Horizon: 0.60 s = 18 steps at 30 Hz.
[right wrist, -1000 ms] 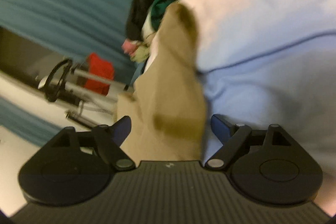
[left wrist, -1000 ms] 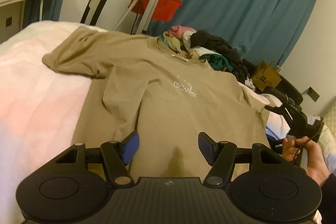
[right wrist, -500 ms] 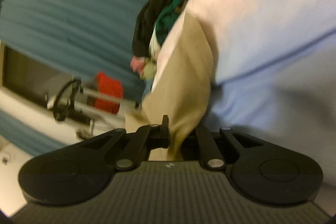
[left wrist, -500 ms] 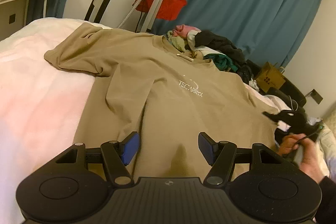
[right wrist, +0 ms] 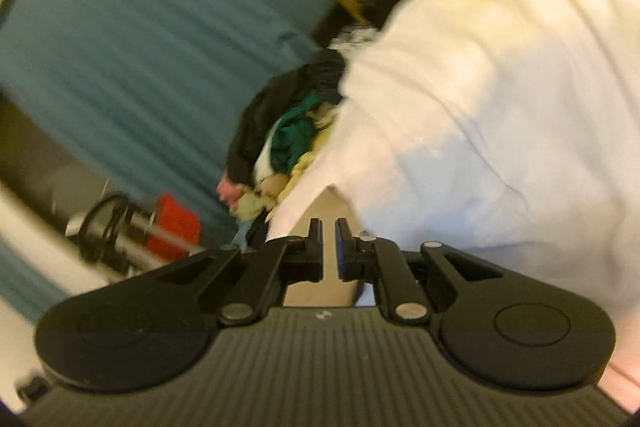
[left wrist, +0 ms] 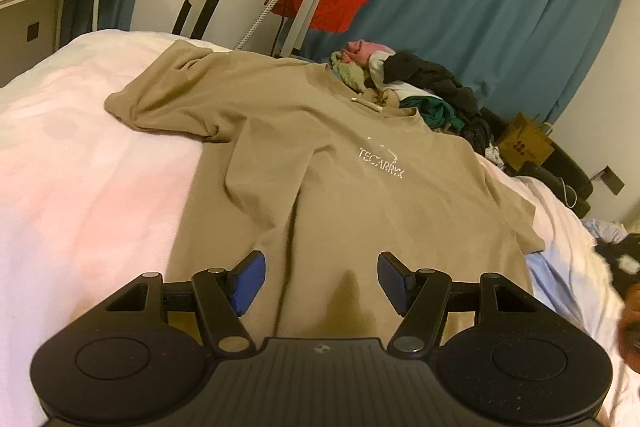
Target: Fold clothes
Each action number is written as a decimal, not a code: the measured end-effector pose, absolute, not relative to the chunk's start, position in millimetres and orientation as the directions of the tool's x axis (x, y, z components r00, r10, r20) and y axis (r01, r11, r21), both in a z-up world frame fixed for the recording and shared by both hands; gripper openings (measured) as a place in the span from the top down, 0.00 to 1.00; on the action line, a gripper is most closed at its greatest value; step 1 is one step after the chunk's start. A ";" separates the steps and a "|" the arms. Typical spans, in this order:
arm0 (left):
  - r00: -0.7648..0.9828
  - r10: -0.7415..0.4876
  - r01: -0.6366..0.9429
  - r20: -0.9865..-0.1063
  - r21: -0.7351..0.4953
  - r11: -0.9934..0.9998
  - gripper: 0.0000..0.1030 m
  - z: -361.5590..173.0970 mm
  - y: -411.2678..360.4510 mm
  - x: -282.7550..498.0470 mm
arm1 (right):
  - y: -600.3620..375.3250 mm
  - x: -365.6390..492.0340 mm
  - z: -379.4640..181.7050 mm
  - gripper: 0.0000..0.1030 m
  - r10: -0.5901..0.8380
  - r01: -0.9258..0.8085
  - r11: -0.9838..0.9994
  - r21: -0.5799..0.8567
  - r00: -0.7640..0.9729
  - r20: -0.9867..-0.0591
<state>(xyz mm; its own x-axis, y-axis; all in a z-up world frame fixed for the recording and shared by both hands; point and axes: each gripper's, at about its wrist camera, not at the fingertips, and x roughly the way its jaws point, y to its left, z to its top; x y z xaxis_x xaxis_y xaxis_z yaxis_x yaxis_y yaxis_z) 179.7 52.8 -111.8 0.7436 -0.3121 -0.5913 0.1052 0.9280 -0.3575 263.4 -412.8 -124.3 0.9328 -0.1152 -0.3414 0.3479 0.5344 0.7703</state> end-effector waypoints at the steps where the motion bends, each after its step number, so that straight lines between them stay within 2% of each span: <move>1: 0.739 -0.302 0.097 -0.602 -0.348 0.932 0.38 -110.8 54.4 177.7 | -401.4 250.6 -115.3 0.90 -0.098 0.337 0.570 0.749 0.934 -0.345; 4: 0.734 -0.274 0.074 -0.622 -0.328 0.942 0.38 -104.9 63.5 167.6 | -364.7 217.8 -101.1 0.89 -0.023 0.288 0.624 0.727 0.936 -0.352; 5: 0.733 -0.269 0.067 -0.625 -0.327 0.943 0.38 -102.1 68.1 163.0 | -352.9 206.9 -97.3 0.85 0.003 0.271 0.637 0.722 0.935 -0.354; 7: 0.728 -0.239 0.043 -0.642 -0.306 0.951 0.38 -94.9 78.5 152.5 | -337.3 191.6 -92.3 0.58 0.062 0.236 0.637 0.734 0.933 -0.354; 8: 0.726 -0.220 0.026 -0.652 -0.293 0.956 0.38 -91.0 84.2 147.1 | -330.7 184.5 -90.7 0.31 0.098 0.211 0.636 0.743 0.932 -0.348; 9: 0.724 -0.204 0.008 -0.659 -0.288 0.958 0.38 -87.1 91.1 140.9 | -323.9 176.2 -87.9 0.16 0.136 0.180 0.638 0.749 0.930 -0.340; 13: 0.695 -0.202 -0.040 -0.690 -0.318 0.947 0.37 -75.7 121.1 113.0 | -296.3 163.2 -78.3 0.17 0.234 0.096 0.695 0.713 0.907 -0.351; 18: 0.581 -0.177 -0.078 -0.795 -0.271 0.960 0.41 -83.4 130.0 91.9 | -276.8 164.2 -85.0 0.17 0.298 0.065 0.708 0.703 0.875 -0.381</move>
<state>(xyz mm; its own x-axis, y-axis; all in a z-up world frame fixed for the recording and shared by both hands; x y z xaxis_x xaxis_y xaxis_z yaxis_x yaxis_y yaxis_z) 91.9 130.0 -83.4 0.5808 -0.1768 -0.7946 -0.0780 0.9596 -0.2705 164.2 -276.8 -85.0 0.8751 0.2980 -0.3813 0.0654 0.7079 0.7033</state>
